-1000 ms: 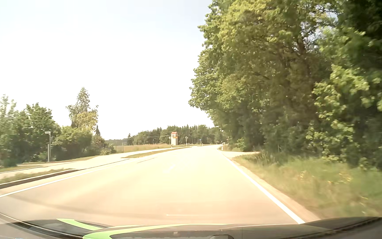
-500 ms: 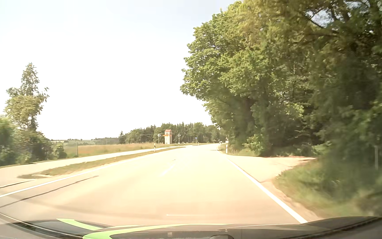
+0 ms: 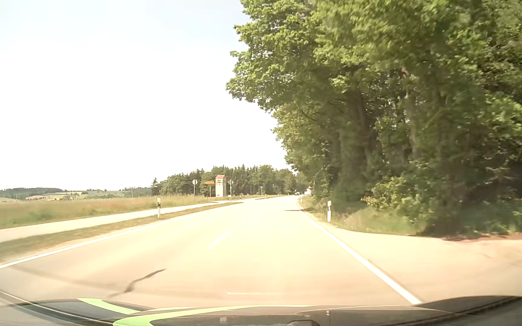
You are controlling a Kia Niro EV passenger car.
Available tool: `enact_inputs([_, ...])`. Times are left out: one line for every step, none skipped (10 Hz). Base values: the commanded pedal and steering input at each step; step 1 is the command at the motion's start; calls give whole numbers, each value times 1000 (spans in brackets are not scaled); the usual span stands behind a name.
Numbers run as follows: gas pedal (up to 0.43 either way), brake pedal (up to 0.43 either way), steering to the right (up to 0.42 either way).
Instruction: Follow the waypoints while adhering to traffic rules and regulations
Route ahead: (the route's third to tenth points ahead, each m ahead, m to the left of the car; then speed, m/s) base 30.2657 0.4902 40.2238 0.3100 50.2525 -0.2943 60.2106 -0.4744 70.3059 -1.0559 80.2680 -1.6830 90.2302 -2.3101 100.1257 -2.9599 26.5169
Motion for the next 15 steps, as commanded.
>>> enact_inputs([0,6,6])
enact_inputs([0,6,6])
enact_inputs([0,6,6])
enact_inputs([0,6,6])
enact_inputs([0,24,6])
enact_inputs([0,43,5])
enact_inputs([0,43,5])
enact_inputs([0,43,5])
enact_inputs([0,67,4])
enact_inputs([0,73,4])
enact_inputs([0,73,4])
enact_inputs([0,67,4])
enact_inputs([0,67,5])
enact_inputs([0,67,6])
enact_inputs([0,67,6])
